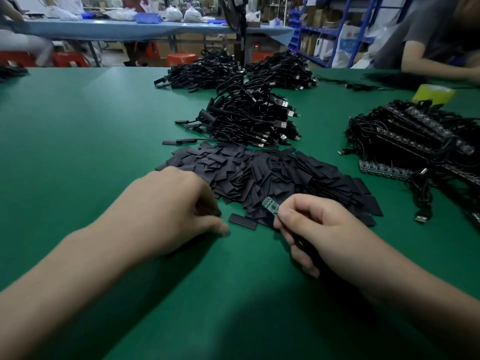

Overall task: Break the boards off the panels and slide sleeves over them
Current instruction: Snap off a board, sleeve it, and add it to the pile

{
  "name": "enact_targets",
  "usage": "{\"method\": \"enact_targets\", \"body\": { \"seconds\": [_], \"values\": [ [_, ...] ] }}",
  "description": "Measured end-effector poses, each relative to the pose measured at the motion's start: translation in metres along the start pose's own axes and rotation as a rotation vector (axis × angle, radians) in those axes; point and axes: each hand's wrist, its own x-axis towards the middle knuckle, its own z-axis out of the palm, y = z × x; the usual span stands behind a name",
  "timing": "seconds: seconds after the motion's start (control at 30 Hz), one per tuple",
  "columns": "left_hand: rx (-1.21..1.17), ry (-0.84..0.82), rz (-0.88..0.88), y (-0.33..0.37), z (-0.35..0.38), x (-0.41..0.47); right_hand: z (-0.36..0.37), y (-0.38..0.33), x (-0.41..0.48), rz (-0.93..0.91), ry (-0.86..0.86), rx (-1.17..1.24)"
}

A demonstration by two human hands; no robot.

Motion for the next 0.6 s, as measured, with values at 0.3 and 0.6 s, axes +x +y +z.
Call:
{"method": "enact_targets", "body": {
  "seconds": [0.3, 0.6],
  "values": [
    [0.175, 0.061, 0.055, 0.010, 0.005, -0.005, 0.004, 0.013, -0.001, -0.022, -0.059, -0.030],
    [-0.496, 0.161, 0.118, 0.021, 0.025, -0.002, 0.000, 0.014, 0.001, 0.020, -0.059, 0.201]
  ]
}}
